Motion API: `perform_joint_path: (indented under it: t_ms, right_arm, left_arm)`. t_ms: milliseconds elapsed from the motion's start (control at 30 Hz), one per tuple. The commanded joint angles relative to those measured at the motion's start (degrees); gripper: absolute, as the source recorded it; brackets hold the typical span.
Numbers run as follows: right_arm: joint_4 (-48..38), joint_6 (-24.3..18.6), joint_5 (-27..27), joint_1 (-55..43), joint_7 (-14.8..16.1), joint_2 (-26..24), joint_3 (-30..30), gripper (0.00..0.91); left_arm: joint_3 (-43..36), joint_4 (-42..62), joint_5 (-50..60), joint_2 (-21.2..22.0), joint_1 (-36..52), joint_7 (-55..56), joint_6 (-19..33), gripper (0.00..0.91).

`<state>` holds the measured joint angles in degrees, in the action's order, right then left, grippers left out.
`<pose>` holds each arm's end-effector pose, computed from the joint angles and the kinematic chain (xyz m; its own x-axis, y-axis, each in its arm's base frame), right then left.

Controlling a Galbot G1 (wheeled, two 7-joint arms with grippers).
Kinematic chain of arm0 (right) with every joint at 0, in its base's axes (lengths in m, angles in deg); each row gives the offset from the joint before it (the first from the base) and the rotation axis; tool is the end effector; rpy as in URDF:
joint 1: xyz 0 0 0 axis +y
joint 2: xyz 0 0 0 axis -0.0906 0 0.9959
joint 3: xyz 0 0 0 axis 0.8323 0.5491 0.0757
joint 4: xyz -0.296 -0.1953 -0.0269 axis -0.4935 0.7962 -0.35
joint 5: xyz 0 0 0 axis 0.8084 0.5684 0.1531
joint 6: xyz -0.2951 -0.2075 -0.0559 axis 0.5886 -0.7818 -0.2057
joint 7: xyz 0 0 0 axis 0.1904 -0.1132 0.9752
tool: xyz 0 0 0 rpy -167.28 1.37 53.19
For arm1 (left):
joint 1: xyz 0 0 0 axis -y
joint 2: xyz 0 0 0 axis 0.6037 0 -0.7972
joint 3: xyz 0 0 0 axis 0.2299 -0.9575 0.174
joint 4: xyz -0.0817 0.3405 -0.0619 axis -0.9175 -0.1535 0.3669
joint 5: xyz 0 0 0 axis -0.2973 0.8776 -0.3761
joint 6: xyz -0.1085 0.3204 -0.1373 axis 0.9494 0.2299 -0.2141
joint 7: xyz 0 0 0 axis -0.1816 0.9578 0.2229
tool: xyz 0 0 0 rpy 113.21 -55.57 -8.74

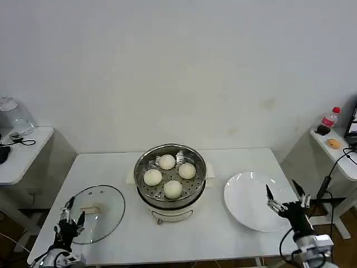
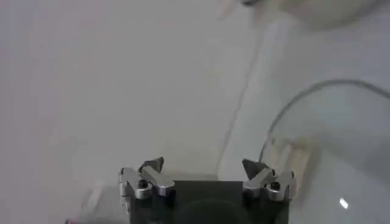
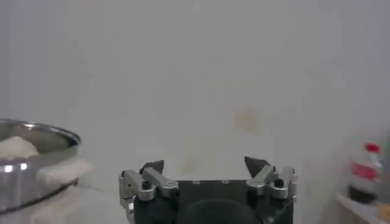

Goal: Take steamed baozi put them in steamer then cover it.

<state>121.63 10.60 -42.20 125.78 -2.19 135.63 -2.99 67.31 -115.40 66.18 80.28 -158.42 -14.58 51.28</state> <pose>0.1783 -0.1494 -0.2972 -0.9996 -0.0152 -0.0221 -0.0108 0.9827 -0.1851 0.1852 0.1763 -0.3727 -0.9747 -0.1074 0.1959 0.1862 0.0940 0.9780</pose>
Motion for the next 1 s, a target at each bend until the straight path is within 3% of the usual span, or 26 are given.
perform_joint_path:
  t_ms: [33,1000]
  right_arm:
    - [3.7,-1.5,0.5,7.1,0.0,4.2,-4.1,0.907]
    - [1.6,-3.5,4.6,8.6,0.6,7.0,-1.9,0.907]
  left_arm:
    - [-3.4,6.7,10.9,-1.9,3.5,-0.9,0.9,0.907]
    - [-6.4,12.5,8.1,-2.7,14.7,-2.8,0.1,0.907]
